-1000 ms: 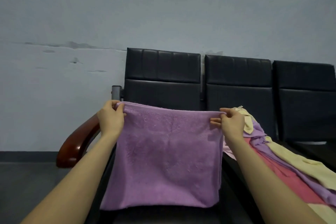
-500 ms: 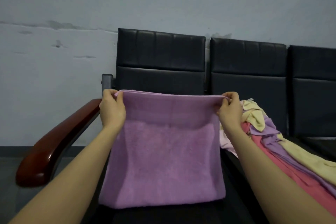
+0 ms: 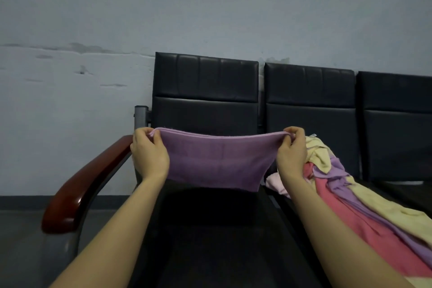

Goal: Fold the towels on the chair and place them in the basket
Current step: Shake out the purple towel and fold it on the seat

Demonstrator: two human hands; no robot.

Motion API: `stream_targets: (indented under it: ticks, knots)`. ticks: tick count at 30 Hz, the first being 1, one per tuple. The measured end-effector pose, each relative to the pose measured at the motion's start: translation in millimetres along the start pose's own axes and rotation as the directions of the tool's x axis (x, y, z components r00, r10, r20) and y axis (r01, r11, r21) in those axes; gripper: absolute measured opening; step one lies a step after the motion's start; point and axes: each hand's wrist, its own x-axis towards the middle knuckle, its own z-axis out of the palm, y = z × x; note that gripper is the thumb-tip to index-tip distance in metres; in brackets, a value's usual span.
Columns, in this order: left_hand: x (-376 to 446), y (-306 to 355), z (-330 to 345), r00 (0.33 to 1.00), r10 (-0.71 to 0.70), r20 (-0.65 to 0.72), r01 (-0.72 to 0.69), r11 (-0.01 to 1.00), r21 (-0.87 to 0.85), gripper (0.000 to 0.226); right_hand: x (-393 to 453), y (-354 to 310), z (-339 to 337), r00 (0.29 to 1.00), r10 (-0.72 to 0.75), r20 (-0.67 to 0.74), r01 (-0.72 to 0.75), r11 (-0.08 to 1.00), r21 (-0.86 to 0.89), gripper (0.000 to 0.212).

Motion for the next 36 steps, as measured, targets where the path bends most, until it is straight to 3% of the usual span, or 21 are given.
stream_targets:
  ticks: [11,17,23,26,30,36]
  knots:
    - [-77.8,-59.2,-35.8,0.998,-0.056,0.04,0.04,0.946,0.323,0.014,-76.2,55.6,-40.3,0.999,0.024,0.028,-0.017,0.972,-0.234,0.019]
    - [-85.9,-103.0,-30.2,0.977,-0.129,0.172,0.014,0.837,0.548,0.019,-96.7,92.9,-37.3,0.952,0.274,0.135,-0.195,0.887,-0.419,0.025]
    - [-87.2,-133.9,-8.1,0.945,-0.181,0.273,-0.023,0.794,0.607,0.019,-100.9,133.9,-23.9,0.863,0.439,0.25,-0.26,0.81,-0.525,0.024]
    - [-82.3,-140.0,0.0,0.958,-0.152,0.244,-0.02,0.812,0.584,0.019,-97.6,145.1,-19.1,0.9,0.386,0.201,-0.281,0.868,-0.409,0.021]
    - [-71.6,-141.2,12.6,0.98,-0.082,0.181,-0.021,0.862,0.506,0.024,-81.7,140.3,-5.2,0.956,0.251,0.151,-0.199,0.935,-0.294,0.02]
    - [-54.3,-149.9,36.1,0.984,-0.052,0.168,-0.044,0.852,0.522,0.023,-59.7,149.8,23.7,0.953,0.256,0.162,-0.177,0.904,-0.389,0.023]
